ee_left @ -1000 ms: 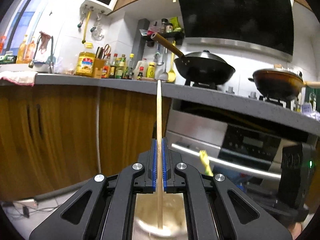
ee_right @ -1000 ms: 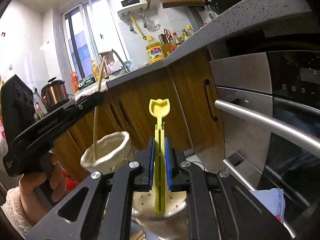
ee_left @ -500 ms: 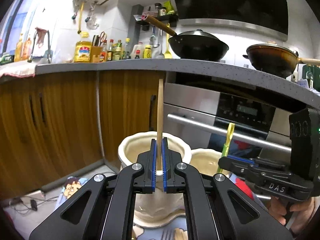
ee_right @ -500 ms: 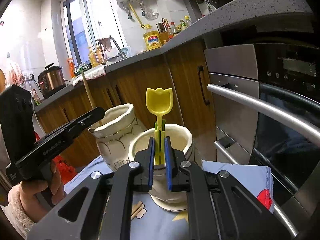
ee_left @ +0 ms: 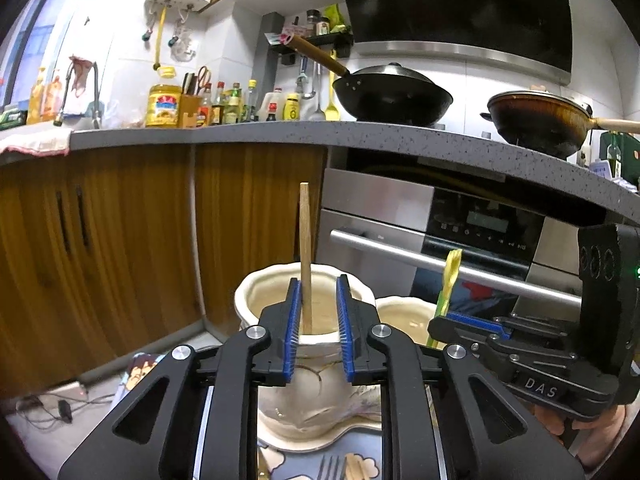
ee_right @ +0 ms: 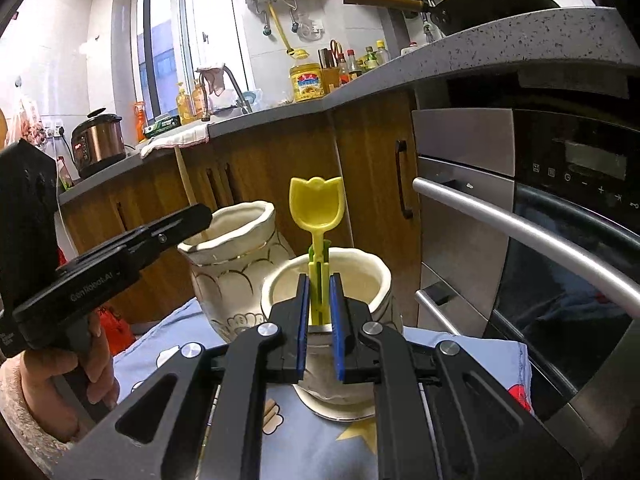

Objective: Organize utensils
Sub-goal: 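Drop the chopstick in the tall cup with left tool while right tool drops spoon in short cup, then move both open tools back over the utensil pile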

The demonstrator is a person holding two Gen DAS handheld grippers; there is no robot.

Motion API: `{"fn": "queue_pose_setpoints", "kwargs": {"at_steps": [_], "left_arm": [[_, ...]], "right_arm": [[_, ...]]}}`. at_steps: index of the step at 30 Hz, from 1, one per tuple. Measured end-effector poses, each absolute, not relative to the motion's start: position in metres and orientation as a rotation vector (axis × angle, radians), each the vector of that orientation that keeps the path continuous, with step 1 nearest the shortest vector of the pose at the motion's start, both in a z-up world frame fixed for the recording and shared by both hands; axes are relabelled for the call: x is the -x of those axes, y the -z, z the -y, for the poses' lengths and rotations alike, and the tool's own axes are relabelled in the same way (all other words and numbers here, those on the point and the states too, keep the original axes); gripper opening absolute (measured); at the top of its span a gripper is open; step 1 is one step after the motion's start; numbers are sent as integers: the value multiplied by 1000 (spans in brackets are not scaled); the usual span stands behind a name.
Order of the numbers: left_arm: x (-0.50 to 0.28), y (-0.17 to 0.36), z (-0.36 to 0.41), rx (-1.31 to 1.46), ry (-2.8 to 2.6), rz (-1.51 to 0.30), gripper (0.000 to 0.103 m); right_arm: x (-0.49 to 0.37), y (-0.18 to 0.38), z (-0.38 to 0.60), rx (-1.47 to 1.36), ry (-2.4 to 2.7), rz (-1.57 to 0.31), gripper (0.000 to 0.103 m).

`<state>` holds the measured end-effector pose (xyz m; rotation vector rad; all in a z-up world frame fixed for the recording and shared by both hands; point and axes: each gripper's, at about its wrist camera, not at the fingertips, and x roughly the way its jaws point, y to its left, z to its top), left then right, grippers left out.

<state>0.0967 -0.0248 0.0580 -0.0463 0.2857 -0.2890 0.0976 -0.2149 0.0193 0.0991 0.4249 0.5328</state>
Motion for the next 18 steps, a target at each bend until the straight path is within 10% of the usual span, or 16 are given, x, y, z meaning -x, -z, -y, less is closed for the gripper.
{"fn": "queue_pose_setpoints", "kwargs": {"at_steps": [11, 18], "left_arm": [[-88, -64, 14, 59, 269, -257, 41], [-70, -62, 4, 48, 243, -254, 73]], "right_arm": [[-91, -25, 220, -120, -517, -403, 48], [-72, -31, 231, -137, -491, -370, 86]]}}
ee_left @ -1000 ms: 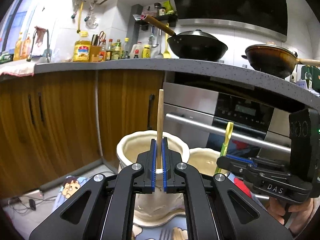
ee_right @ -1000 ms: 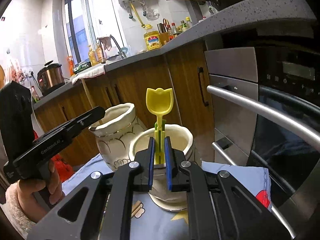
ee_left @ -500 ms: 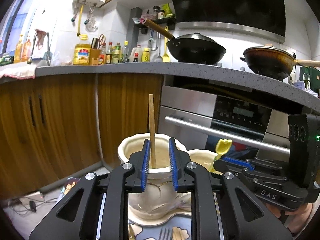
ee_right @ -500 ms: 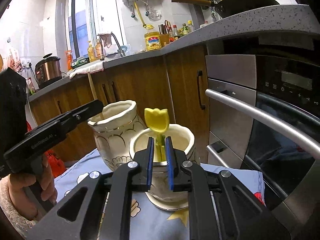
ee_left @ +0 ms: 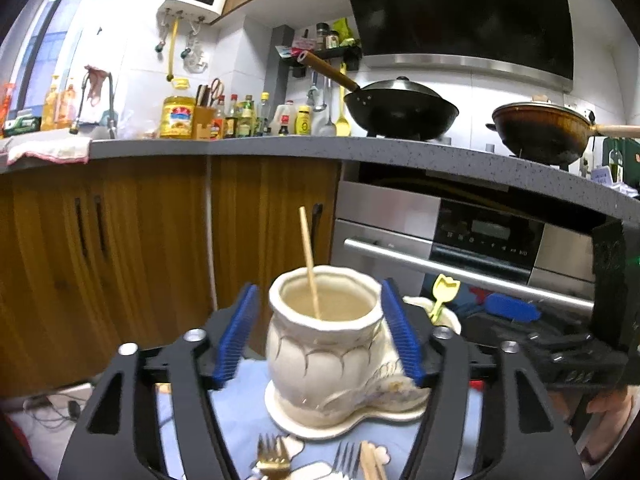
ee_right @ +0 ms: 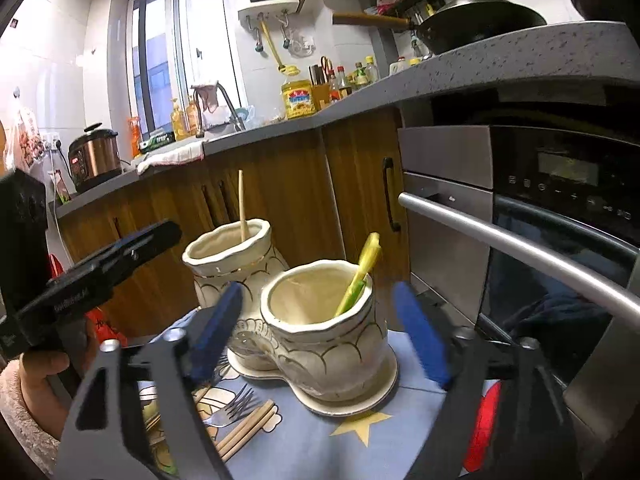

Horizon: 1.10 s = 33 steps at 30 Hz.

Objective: Organize utensils
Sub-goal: 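Move both open tools back over the utensil pile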

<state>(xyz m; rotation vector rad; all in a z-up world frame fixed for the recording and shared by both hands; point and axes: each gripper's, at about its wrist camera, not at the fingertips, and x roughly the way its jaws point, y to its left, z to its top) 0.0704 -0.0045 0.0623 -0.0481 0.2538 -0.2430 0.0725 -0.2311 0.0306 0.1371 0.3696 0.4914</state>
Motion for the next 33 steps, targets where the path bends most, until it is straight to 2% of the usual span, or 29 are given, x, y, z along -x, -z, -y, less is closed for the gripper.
{"fn": "queue_pose_setpoints", "kwargs": {"at_steps": [1, 3, 7, 22, 33], "left_arm": [[-66, -61, 1, 53, 232, -256, 81], [-57, -60, -6, 59, 209, -256, 90], [-42, -56, -20, 69, 162, -261, 97], [-1, -10, -86, 91, 7, -466, 98], [-7, 10, -90, 154, 34, -502, 98]], "right_arm": [[-69, -30, 233, -139, -485, -368, 92], [-58, -29, 237, -150, -466, -361, 98], [-39, -26, 241, -155, -442, -377, 98], [0, 0, 204, -65, -461, -539, 98], [-7, 18, 144, 17, -506, -666, 98]]}}
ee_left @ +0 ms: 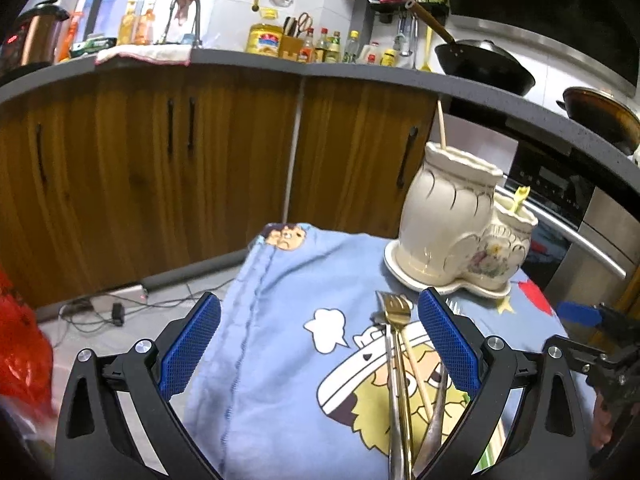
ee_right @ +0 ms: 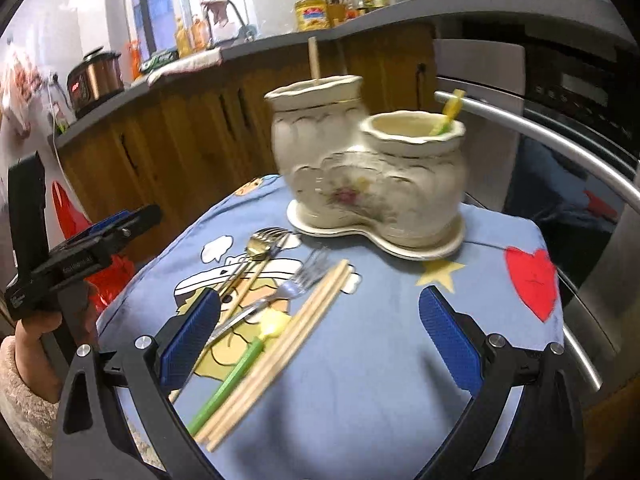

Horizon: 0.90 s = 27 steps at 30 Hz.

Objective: Organize utensils
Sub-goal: 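Move both open tools back over the utensil pile, then grasp a silver fork from the pile with the right tool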

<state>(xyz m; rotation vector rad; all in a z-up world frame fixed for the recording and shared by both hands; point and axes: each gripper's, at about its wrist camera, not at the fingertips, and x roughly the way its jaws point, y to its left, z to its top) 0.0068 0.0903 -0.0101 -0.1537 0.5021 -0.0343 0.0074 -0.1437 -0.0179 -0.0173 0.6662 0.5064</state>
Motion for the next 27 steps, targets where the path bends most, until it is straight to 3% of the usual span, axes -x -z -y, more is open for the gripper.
{"fn": "queue_pose_setpoints", "kwargs": {"at_steps": [2, 4, 7, 9, 12, 19, 27], "left_arm": [[-9, 15, -87, 159, 43, -514, 98], [-11, 18, -86, 151, 45, -523, 98], [-10, 16, -87, 155, 47, -501, 98], [-11, 18, -87, 166, 60, -502, 98], [-14, 20, -87, 165, 67, -515, 98], [-15, 20, -85, 155, 81, -515, 98], [-14, 20, -82, 145, 91, -513, 98]], "right_arm": [[-14, 21, 129, 65, -514, -677, 92], [-27, 29, 115, 116, -520, -714, 68], [-48, 40, 108, 116, -521, -779, 48], [-56, 44, 107, 100, -519, -799, 41], [-63, 49, 105, 96, -520, -815, 35], [-80, 59, 107, 55, -529, -867, 34], [-95, 64, 104, 16, -566, -907, 23]]}}
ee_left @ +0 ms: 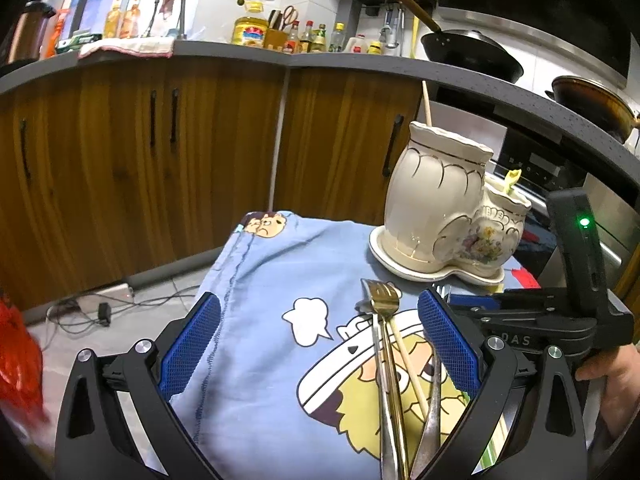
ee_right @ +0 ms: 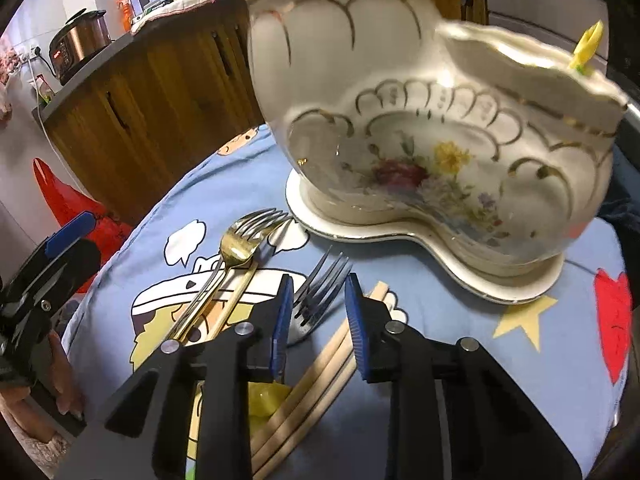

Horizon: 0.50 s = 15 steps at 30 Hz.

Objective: Organize utensils
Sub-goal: 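Grasp a silver fork from the pile with the right tool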

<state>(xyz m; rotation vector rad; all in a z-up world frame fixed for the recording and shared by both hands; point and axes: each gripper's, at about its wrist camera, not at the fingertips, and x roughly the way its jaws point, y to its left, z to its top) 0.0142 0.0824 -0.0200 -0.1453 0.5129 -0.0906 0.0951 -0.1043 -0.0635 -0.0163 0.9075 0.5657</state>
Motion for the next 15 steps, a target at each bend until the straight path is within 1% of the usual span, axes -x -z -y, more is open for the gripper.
{"fn": "queue_pose_setpoints", "kwargs": {"at_steps": [1, 2, 5, 11, 15], "left_arm": [[-14, 20, -83, 148, 92, -513, 98], [-15, 20, -83, 150, 93, -515, 98], [-15, 21, -84, 157, 96, -517, 98], [-14, 20, -80, 133, 98, -524, 98], [-13, 16, -72, 109, 116, -529, 98]], "right_arm": [[-96, 64, 105, 11, -565, -909, 19], [-96, 64, 105, 8, -572, -908, 18], [-90, 59, 105, 15, -587, -877, 9], [-67, 42, 127, -58, -635, -815, 7], [-53, 22, 151, -134, -689, -758, 3]]}}
